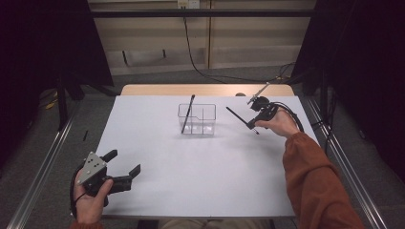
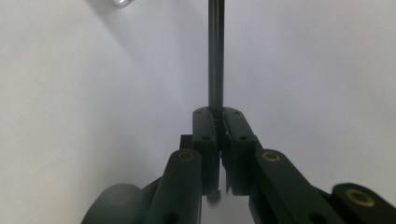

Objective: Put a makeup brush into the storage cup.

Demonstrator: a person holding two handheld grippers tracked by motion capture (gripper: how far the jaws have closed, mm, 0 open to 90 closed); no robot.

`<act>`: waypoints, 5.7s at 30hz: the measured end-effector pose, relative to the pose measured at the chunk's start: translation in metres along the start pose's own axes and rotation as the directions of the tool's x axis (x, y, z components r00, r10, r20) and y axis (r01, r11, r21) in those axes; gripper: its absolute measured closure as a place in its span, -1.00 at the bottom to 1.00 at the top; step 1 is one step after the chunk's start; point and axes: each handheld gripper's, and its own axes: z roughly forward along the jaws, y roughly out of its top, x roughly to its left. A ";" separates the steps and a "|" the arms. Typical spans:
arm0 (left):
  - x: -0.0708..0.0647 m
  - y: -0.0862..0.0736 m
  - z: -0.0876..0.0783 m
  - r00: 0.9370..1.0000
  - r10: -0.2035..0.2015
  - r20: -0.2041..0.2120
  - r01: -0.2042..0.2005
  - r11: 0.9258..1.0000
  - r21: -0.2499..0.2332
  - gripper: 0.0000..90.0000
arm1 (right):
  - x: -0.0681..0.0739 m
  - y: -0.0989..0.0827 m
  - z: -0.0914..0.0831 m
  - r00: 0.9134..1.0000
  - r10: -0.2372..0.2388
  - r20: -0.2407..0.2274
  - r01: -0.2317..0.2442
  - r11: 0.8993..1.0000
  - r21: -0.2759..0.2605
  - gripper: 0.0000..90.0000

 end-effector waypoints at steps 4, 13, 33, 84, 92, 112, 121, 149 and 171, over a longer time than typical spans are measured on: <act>0.000 0.000 0.000 1.000 -0.002 0.001 0.002 1.000 -0.001 -0.94 | 0.000 -0.004 -0.003 1.000 0.023 0.003 -0.023 0.999 -0.042 0.88; 0.000 0.000 0.000 1.000 0.006 0.002 -0.006 1.000 0.000 -0.94 | 0.004 -0.010 -0.011 0.999 0.036 -0.006 -0.037 0.987 -0.157 0.88; 0.000 0.000 -0.001 1.000 0.008 0.000 -0.008 1.000 0.001 -0.94 | 0.022 -0.024 -0.024 0.999 0.009 -0.037 -0.020 0.950 -0.311 0.88; -0.001 0.001 0.000 1.000 0.014 0.004 -0.014 1.000 0.009 -0.94 | 0.099 -0.032 -0.043 0.961 -0.245 -0.131 0.193 0.928 -0.318 0.88; -0.001 0.001 0.000 1.000 0.014 0.003 -0.014 1.000 0.008 -0.94 | 0.114 -0.029 -0.039 0.942 -0.296 -0.157 0.247 0.931 -0.270 0.88; -0.001 0.001 0.000 1.000 0.022 0.006 -0.023 1.000 0.012 -0.94 | 0.141 -0.015 -0.026 0.898 -0.393 -0.197 0.367 0.917 -0.152 0.88; -0.001 0.000 0.001 1.000 0.023 0.007 -0.023 1.000 0.014 -0.94 | 0.148 -0.007 -0.024 0.882 -0.425 -0.205 0.418 0.905 -0.078 0.88; 0.000 0.003 0.001 0.999 0.032 0.030 -0.033 0.999 0.035 -0.94 | 0.169 0.003 -0.010 0.826 -0.508 -0.244 0.553 0.815 0.175 0.87; -0.026 0.031 0.004 0.984 0.090 0.152 -0.089 0.996 -0.012 -0.94 | 0.170 0.007 -0.008 0.817 -0.516 -0.257 0.562 0.813 0.153 0.87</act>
